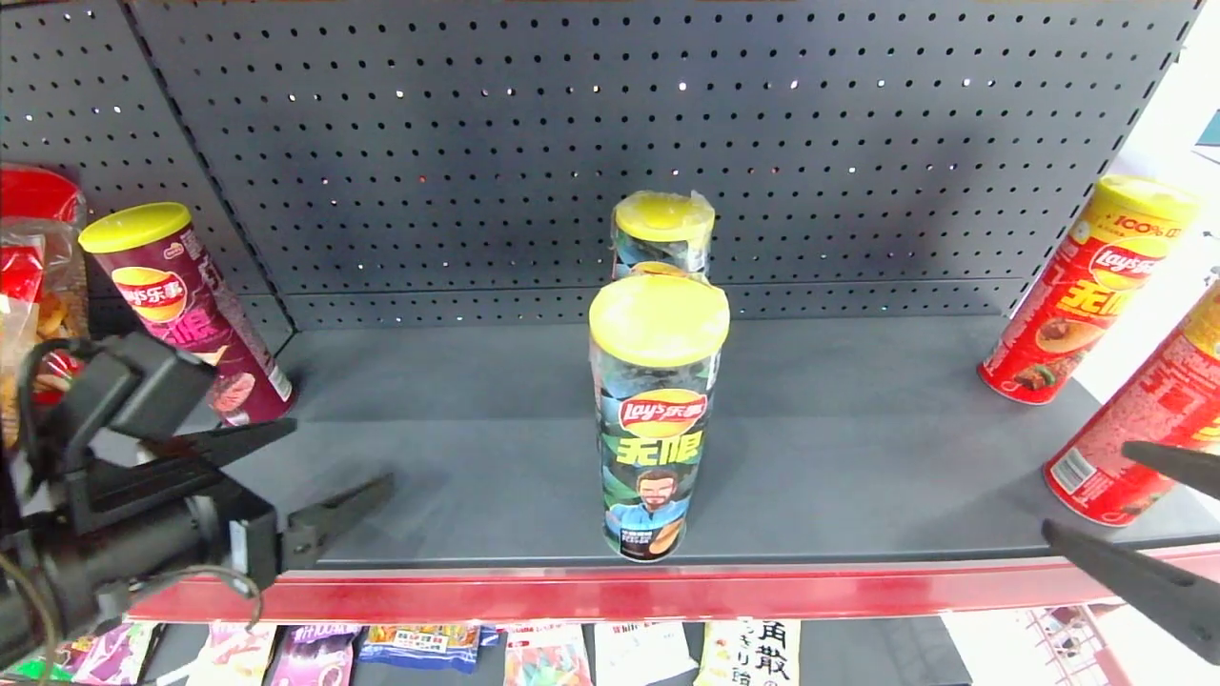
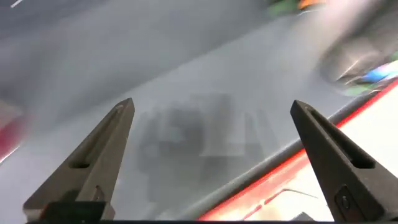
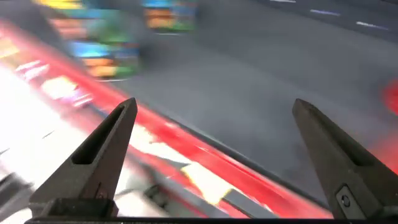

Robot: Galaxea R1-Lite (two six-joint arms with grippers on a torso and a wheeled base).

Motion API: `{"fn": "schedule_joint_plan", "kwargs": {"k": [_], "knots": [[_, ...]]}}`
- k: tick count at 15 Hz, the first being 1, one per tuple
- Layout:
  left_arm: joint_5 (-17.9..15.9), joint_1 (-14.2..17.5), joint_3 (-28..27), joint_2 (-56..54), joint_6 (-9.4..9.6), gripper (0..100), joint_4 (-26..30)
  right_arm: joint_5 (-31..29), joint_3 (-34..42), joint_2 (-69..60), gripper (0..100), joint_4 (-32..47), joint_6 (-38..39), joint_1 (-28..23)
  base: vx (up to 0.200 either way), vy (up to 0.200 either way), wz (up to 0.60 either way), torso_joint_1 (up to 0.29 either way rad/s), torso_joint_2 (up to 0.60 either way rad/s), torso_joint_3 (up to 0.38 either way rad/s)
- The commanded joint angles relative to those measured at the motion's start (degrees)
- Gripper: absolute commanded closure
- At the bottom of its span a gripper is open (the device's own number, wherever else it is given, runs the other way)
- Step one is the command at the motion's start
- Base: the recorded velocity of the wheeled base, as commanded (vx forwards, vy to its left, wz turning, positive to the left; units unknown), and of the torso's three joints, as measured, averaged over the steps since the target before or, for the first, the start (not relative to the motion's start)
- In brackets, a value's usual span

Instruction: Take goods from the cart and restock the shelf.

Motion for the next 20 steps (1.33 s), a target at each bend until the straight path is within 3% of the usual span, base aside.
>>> {"fn": "schedule_joint_plan", "kwargs": {"k": [1, 2, 4, 5, 12, 18, 20], "knots": [[4.11, 7.83, 2.81, -10.77, -0.06, 0, 3.07, -0.11, 2.61, -6.84, 0, -0.01, -0.03, -8.3, 0.0, 0.0, 0.0, 0.0, 0.0, 0.0], [4.38, 8.7, 2.54, -11.21, 0.12, 0, 3.25, 0.24, 3.14, -7.71, 0, 0.07, -0.03, -9.0, 0.0, 0.0, 0.0, 0.0, 0.0, 0.0], [7.36, 9.14, 2.81, -12.17, 5.13, 0, 3.34, 0.33, 4.02, -7.8, 0, -0.01, -0.12, -9.0, 0.0, 0.0, 0.0, 0.0, 0.0, 0.0], [7.98, 9.14, 2.98, -13.14, 6.27, 0, 3.34, 0.24, 4.11, -7.63, 0, -0.01, -0.21, -9.0, 0.0, 0.0, 0.0, 0.0, 0.0, 0.0], [8.33, 9.14, 4.48, -15.16, 6.27, 0, 3.42, 0.15, 5.43, -8.59, 0, -0.01, -0.21, -9.0, -0.171, 0.0, 0.0, 0.003, 0.0, 0.001], [8.33, 9.14, 4.83, -18.33, 6.62, 0, 3.6, 0.06, 6.04, -9.21, 0, -0.01, -0.38, -9.0, 0.0, 0.0, 0.0, 0.0, 0.0, 0.0], [8.95, 9.06, 8.78, -22.98, 11.02, 0, 3.69, 0.15, 7.1, -10.35, 0, -0.01, -1.97, -9.0, 0.0, 0.0, 0.0, 0.0, 0.0, 0.0]]}}
